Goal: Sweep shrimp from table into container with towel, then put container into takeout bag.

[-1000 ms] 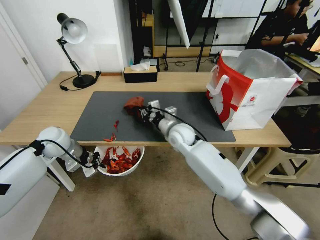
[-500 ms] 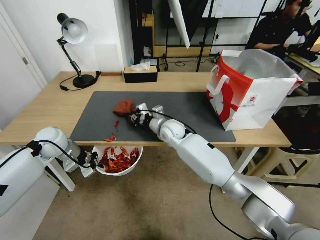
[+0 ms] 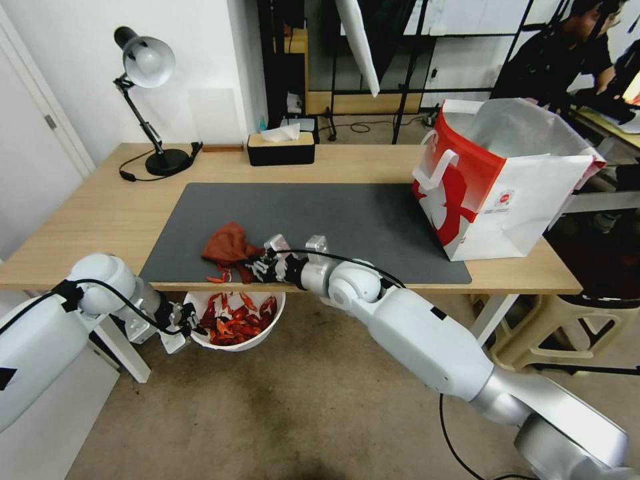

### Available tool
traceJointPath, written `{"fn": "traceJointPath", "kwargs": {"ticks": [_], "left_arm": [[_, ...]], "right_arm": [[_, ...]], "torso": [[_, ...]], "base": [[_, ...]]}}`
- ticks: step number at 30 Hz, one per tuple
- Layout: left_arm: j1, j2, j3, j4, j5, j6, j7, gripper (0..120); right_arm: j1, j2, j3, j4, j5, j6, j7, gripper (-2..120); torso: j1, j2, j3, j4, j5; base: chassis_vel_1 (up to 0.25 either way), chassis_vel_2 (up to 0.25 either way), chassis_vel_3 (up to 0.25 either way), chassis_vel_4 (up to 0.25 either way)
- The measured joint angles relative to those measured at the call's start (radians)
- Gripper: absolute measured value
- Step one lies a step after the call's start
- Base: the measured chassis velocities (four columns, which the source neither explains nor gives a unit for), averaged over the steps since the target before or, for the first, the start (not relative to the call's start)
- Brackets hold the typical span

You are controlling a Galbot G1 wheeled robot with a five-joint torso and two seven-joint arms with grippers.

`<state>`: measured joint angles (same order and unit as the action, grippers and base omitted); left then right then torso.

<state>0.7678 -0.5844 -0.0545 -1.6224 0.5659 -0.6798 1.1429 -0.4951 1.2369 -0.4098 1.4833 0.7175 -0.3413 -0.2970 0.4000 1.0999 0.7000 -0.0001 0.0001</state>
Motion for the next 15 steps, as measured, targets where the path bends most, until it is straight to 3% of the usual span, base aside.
{"fn": "traceJointPath", "kwargs": {"ticks": [15], "left_arm": [[-0.002,0.001,0.000,0.000,-0.001,0.000,-0.001,0]], "right_arm": [[-0.070,-0.075,-0.010,0.131,-0.036,0.004,-0.043,4]], "torso": [[0.000,0.000,0.000,0.0000,-0.0001]], "base": [[0.000,0.000,0.000,0.000]]}}
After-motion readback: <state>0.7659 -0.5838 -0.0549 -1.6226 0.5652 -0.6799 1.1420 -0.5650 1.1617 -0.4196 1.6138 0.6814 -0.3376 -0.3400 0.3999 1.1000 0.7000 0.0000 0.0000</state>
